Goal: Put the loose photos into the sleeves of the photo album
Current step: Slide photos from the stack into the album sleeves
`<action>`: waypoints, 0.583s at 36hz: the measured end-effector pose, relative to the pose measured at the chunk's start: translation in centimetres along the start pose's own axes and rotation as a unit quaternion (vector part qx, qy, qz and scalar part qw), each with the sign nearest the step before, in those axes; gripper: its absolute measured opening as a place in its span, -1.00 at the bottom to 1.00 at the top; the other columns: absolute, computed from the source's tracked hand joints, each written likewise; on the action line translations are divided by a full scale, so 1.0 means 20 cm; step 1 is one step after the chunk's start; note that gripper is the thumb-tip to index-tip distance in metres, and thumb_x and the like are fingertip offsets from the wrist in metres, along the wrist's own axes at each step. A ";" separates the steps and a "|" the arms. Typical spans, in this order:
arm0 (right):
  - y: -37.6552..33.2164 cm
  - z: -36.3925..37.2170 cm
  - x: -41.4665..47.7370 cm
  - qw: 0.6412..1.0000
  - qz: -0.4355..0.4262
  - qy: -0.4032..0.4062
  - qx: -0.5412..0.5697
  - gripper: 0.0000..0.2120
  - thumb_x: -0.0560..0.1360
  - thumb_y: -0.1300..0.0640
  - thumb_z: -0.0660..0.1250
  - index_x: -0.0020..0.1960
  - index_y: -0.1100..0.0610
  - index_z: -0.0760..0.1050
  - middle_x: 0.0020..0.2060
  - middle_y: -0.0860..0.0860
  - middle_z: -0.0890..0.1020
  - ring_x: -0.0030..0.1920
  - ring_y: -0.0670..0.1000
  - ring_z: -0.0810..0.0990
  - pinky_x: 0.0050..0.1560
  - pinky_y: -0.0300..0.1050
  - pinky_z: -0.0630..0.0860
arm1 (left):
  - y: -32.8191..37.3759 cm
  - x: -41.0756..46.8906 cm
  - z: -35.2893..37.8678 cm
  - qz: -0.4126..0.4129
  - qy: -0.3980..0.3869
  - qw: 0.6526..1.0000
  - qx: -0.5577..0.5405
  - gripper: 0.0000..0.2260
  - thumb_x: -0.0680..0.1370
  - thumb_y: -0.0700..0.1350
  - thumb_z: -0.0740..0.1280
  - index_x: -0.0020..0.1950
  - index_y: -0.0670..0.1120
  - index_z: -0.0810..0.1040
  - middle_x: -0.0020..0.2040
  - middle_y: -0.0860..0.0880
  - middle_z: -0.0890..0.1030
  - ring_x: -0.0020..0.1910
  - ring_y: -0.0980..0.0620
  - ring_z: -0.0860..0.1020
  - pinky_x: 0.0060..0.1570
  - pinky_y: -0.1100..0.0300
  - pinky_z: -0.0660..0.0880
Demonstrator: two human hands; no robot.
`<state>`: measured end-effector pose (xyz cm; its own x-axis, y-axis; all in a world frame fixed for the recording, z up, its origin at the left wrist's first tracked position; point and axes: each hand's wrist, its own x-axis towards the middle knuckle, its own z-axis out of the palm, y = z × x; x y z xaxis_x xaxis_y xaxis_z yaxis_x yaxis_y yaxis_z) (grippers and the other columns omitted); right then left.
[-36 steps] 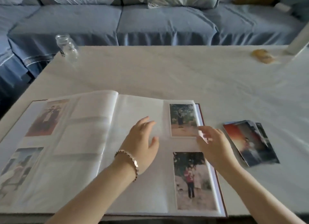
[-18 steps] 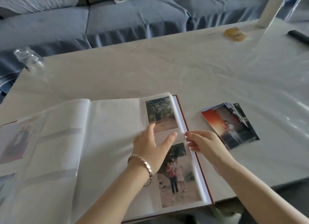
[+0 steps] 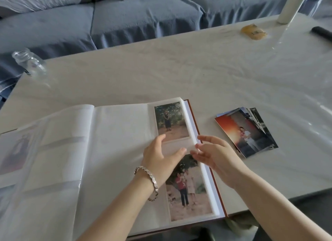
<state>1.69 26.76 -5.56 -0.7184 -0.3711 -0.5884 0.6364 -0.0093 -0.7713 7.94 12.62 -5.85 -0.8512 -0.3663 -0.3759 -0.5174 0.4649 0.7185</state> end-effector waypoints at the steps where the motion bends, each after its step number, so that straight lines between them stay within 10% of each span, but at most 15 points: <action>1: 0.00 -0.01 0.00 1.000 -0.004 0.011 -0.014 -0.77 0.54 0.40 0.18 0.17 0.23 0.41 -0.16 0.15 0.57 -0.24 -0.01 0.58 -0.21 -0.20 0.60 | -0.01 0.00 0.00 0.002 -0.002 1.000 -0.001 -0.38 0.47 0.17 0.32 0.46 0.08 0.18 0.46 0.07 0.24 0.42 0.08 0.22 0.33 0.13 0.22; 12: -0.05 -0.02 -0.10 0.987 -0.047 -0.101 -0.119 -0.75 0.54 0.31 0.19 -0.04 0.08 0.61 -0.31 -0.04 0.65 -0.29 -0.10 0.53 -0.23 -0.28 0.52 | -0.01 -0.04 -0.07 -0.001 0.019 0.993 -0.118 -0.34 0.29 0.28 0.28 0.34 0.04 0.37 0.18 0.16 0.45 0.17 0.17 0.43 -0.01 0.45 0.31; 15: -0.03 0.04 -0.18 0.935 -0.171 -0.148 -0.272 -0.70 0.55 0.19 0.21 0.08 -0.19 0.50 -0.02 -0.21 0.61 -0.06 -0.27 0.54 0.07 -0.32 0.48 | -0.01 -0.04 -0.11 -0.023 0.038 0.977 -0.207 -0.37 0.19 0.30 0.37 0.16 0.02 0.49 0.08 0.12 0.58 0.09 0.15 0.54 0.14 0.23 0.42; 18: 0.02 0.09 -0.25 0.878 -0.235 -0.204 -0.363 -0.62 0.54 0.02 0.20 0.28 -0.35 0.28 0.21 -0.36 0.42 0.18 -0.32 0.41 0.22 -0.37 0.38 | 0.00 -0.06 -0.16 -0.050 0.024 0.963 -0.264 -0.29 0.13 0.18 0.54 0.20 -0.08 0.51 0.04 0.00 0.62 -0.01 0.11 0.59 -0.15 0.27 0.55; 21: 0.06 0.10 -0.27 0.854 -0.251 -0.206 -0.408 -0.60 0.53 -0.09 0.20 0.30 -0.41 0.23 0.22 -0.48 0.34 0.20 -0.36 0.37 0.18 -0.40 0.38 | -0.02 -0.07 -0.22 -0.047 0.032 0.957 -0.284 -0.70 0.30 0.02 0.50 -0.05 -0.10 0.63 -0.18 -0.04 0.68 -0.20 0.06 0.64 -0.30 0.25 0.51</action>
<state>6.86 26.89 -2.72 -0.5757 -0.8074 -0.1291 -0.2493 0.3237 -0.9127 9.67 9.40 -3.02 -0.7872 -0.4415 -0.4307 -0.4444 -0.0781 0.8924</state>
